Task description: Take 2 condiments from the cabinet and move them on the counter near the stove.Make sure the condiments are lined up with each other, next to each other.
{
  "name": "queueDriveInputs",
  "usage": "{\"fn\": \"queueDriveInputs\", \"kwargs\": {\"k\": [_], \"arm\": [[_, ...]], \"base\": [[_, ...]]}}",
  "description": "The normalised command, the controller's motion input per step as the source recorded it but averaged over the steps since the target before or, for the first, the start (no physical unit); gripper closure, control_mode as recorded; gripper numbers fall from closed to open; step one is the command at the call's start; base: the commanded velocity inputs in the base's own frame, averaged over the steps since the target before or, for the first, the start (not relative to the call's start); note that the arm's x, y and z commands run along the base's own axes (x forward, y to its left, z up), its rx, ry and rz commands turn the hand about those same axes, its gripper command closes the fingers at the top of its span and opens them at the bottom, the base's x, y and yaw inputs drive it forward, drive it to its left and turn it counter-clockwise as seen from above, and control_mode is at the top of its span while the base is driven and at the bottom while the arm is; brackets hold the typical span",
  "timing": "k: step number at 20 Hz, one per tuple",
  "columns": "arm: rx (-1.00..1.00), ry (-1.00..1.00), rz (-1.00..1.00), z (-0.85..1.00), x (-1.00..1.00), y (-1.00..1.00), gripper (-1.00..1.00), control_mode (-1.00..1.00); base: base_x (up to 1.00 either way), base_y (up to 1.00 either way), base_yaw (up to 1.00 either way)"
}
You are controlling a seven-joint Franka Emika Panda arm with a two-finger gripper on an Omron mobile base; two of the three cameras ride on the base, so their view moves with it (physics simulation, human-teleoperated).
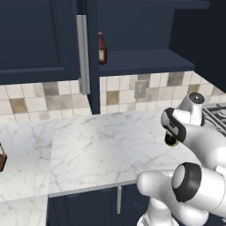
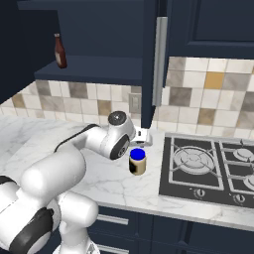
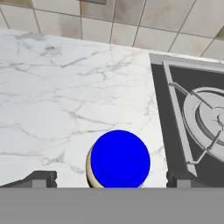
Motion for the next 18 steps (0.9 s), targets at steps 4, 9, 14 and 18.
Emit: {"fn": "queueDriveInputs", "kwargs": {"k": [4,9,14,18], "arm": [[0.03,0.05,0.0,0.41,-0.1,0.24,-1.0,-1.0],[0.11,0.0,0.0,0.61,-0.01,0.26,-1.0,-1.0],[0.14,0.01,0.0,0.68,0.0,0.44,-1.0,-1.0],[0.08,0.03,0.0,0.65,0.0,0.43,-1.0,-1.0]], "base": [[0.0,0.0,0.0],[0.0,0.0,0.0],[0.0,0.0,0.0],[0.0,0.0,0.0]]}}
